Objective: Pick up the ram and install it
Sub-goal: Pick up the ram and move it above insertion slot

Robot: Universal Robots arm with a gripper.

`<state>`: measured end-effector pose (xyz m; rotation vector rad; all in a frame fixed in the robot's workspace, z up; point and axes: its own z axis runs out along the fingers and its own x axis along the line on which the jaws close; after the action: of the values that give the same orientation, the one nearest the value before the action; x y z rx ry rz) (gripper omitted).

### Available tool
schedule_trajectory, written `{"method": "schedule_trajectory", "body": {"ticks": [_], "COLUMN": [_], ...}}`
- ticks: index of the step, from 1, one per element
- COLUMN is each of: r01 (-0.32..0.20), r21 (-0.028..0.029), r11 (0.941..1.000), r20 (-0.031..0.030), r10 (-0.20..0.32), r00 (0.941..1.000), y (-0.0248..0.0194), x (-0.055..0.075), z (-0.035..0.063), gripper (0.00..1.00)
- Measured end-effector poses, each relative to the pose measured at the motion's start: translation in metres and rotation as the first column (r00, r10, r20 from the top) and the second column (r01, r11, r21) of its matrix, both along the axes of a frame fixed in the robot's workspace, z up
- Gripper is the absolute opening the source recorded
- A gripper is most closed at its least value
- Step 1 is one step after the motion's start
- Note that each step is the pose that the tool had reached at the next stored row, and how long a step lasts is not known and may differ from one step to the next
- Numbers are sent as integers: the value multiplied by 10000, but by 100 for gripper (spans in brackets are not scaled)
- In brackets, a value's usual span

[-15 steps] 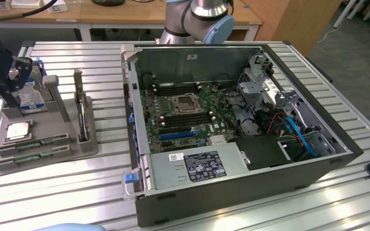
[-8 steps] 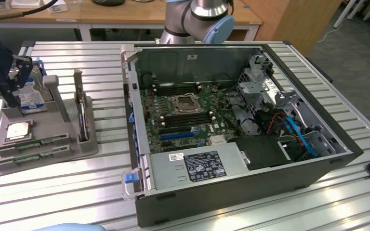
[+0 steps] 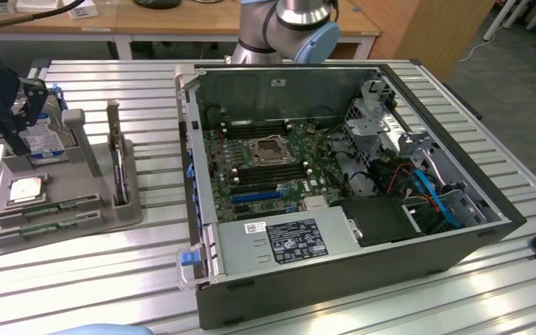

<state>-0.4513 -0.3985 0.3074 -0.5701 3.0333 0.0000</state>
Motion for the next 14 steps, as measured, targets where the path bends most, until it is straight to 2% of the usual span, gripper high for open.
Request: {"method": "schedule_trajectory", "body": {"ticks": [4, 7, 10, 14], "r01": [-575, -1040, -1530, -2185], "r21": [-55, -65, -66, -68], "r11": [9983, 9946, 9882, 9758], "r20": [-30, -34, -34, -34], "r10": [575, 1040, 1529, 2184], "r00": [9983, 9946, 9882, 9758], "y": [-1, 1, 0, 0], "x": [0, 0, 0, 0], "z": [-5, -8, -11, -15], "gripper": [10, 10, 10, 10]}}
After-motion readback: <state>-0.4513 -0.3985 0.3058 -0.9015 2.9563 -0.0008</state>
